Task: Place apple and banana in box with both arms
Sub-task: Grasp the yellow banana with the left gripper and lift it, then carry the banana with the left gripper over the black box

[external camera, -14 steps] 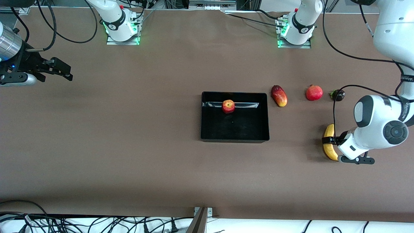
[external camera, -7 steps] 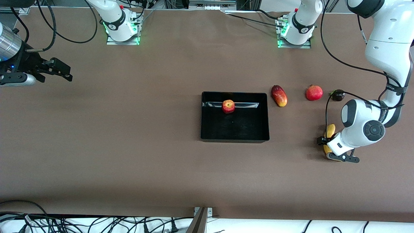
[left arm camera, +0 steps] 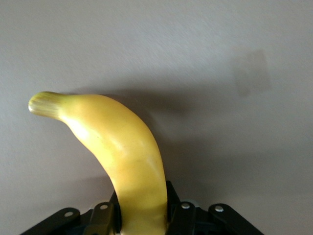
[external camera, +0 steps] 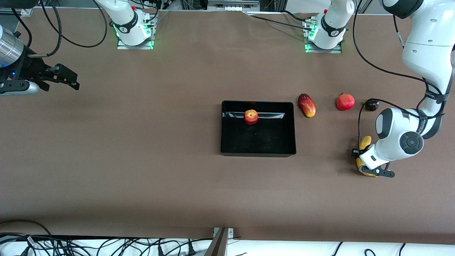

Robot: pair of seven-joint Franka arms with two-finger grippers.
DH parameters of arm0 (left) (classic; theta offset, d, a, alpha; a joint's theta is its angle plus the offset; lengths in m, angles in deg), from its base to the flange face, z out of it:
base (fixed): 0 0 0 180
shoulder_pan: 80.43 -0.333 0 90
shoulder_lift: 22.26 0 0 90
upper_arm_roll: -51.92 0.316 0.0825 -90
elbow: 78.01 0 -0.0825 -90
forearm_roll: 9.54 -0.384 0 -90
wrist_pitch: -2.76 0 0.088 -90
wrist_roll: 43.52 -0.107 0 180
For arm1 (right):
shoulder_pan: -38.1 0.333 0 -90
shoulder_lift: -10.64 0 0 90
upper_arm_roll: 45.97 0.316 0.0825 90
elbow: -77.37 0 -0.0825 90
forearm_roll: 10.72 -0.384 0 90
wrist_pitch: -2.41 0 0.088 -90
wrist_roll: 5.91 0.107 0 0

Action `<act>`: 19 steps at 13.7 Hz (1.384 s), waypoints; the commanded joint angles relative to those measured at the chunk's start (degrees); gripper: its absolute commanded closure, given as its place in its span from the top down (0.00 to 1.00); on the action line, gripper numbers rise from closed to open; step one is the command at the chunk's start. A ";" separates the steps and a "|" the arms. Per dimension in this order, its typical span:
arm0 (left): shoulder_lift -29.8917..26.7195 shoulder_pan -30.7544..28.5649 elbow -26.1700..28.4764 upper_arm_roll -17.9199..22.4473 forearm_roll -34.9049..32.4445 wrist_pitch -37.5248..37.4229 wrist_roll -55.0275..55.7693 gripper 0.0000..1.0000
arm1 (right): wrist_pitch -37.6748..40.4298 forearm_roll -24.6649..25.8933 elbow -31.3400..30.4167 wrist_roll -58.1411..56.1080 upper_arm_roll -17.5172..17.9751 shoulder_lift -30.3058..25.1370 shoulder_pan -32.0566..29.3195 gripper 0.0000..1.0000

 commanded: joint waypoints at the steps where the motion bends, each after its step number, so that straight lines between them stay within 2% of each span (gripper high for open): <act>1: -6.06 1.25 0.78 -5.19 0.41 -9.93 7.85 0.00 | -1.10 0.76 1.21 -0.08 0.89 0.46 -0.96 1.00; 5: -6.95 6.16 -3.52 -12.75 5.68 -16.10 24.81 0.00 | -1.72 0.76 1.12 -0.08 0.89 0.46 -0.87 1.00; 9: -6.51 7.66 -4.41 -21.19 5.87 -17.79 38.28 0.00 | -2.42 0.76 1.12 -0.08 0.98 0.64 -0.78 1.00; 12: -6.16 11.35 -4.41 -22.08 5.52 -16.83 44.00 0.00 | -2.51 0.67 1.12 0.00 0.98 0.64 -0.78 1.00; 14: -4.67 12.41 -4.06 -23.05 4.90 -12.89 46.90 0.00 | -2.51 0.67 1.12 -0.08 0.98 0.64 -0.78 1.00; 19: 0.42 15.05 -3.27 -22.88 -1.85 -7.16 53.24 0.00 | -2.51 0.67 1.12 -0.08 0.98 0.64 -0.78 1.00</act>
